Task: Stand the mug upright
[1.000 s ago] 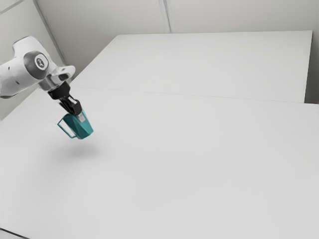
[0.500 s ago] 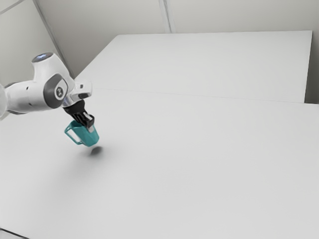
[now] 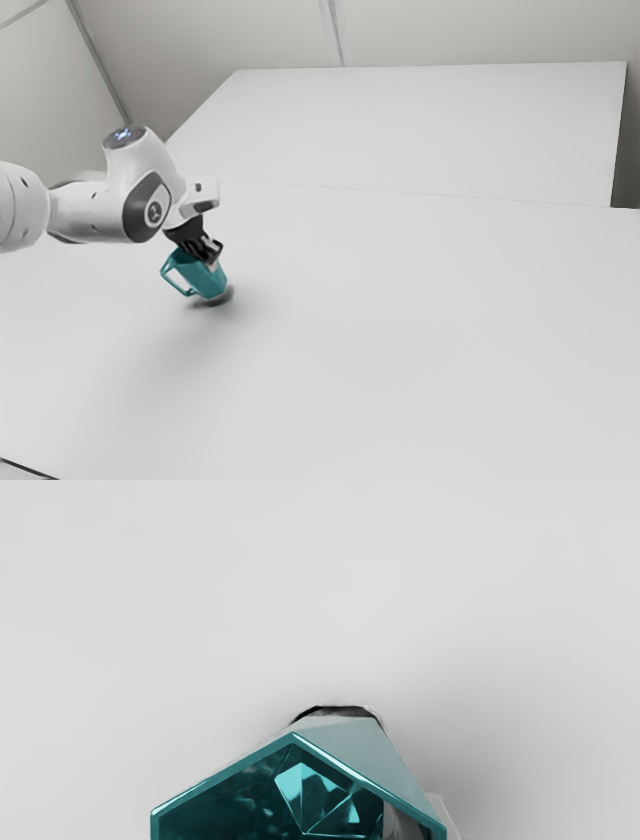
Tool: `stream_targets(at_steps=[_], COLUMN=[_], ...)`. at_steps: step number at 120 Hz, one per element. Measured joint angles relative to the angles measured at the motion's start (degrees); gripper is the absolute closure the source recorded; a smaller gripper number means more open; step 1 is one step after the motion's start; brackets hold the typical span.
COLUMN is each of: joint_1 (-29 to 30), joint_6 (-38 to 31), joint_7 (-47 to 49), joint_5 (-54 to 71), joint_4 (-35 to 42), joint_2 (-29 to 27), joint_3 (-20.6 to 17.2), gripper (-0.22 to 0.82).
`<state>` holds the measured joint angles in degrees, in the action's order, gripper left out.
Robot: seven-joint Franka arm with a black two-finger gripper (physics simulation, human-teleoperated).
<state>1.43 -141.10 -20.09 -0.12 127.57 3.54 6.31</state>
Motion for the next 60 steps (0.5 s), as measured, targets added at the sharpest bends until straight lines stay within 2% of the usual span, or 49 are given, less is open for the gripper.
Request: stream_targets(at_steps=[15, 34, 40, 60], joint_1=[2.6, 1.4, 1.2, 1.3], joint_6=[-0.8, -1.4, -1.5, -1.6], joint_7=[1.5, 3.1, 3.4, 4.3], joint_5=[0.1, 0.1, 0.0, -0.2], joint_4=[-0.2, -0.4, -0.4, -0.5], joint_2=[1.6, 2.4, 2.5, 2.2], joint_3=[-0.1, -0.1, -0.1, -0.2], gripper=[0.79, 0.77, 0.69, 0.34])
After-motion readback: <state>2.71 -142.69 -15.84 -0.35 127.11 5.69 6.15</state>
